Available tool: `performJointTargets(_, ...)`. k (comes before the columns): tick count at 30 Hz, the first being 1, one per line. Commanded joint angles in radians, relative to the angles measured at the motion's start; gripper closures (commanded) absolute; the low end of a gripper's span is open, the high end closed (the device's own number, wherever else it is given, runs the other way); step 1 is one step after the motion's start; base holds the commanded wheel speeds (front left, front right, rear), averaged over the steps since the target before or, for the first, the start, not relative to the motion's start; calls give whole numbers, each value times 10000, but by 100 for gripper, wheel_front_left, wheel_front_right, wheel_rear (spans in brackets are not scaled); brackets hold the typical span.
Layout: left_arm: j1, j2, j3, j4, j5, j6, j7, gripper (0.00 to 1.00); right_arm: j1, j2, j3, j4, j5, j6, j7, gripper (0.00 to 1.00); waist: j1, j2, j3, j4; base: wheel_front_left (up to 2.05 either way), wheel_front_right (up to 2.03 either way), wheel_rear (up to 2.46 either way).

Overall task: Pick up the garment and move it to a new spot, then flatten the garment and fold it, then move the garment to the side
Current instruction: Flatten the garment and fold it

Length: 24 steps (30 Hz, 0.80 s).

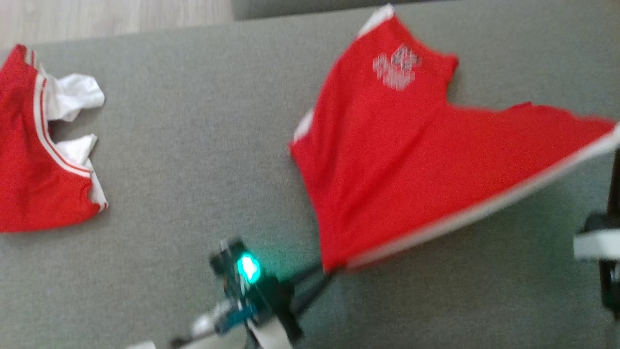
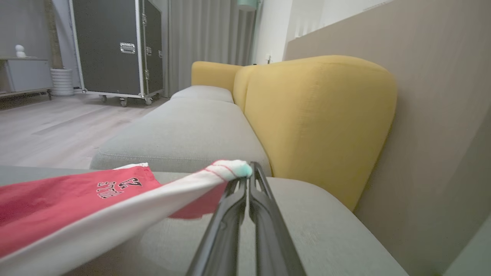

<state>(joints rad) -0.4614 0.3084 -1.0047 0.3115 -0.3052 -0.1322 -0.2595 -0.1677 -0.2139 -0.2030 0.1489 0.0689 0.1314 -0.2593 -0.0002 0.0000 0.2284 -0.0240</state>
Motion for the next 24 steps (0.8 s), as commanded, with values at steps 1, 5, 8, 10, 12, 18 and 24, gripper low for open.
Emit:
performJointTargets(1,-12,212,-85,-57,-332,18,-22,100,370,-55,-134,-540,-54,-7,-25,100,2,0,-382,-98,0,0,0)
performJointTargets(5,549,193,-723,55,-1299,17,-22,100,1597,203,-804,-1272,-199,-7,-24,100,2,0,-706,-28,0,0,0)
performJointTargets(8,586,232,-1194,-115,-1734,17,-22,100,2231,342,-1247,-1914,-253,-7,150,100,2,0,-736,114,0,0,0)
performJointTargets(10,480,91,-1206,-418,-2268,17,-22,100,2404,369,-1552,-2350,-211,-7,418,100,2,0,-651,327,0,0,0)
performJointTargets(12,360,-78,-1038,-617,-2692,17,-22,100,2258,340,-1636,-2430,-265,-7,611,100,2,0,-546,521,0,0,0)
performJointTargets(18,-395,-674,-456,-688,-3919,16,-22,100,889,-28,-1330,-1805,-364,-7,1188,100,2,0,-129,1164,0,0,0)
performJointTargets(24,-1153,-1052,-358,-448,-5186,16,-22,100,-701,-560,-677,-806,-494,-7,1673,100,2,0,292,1589,0,0,0)
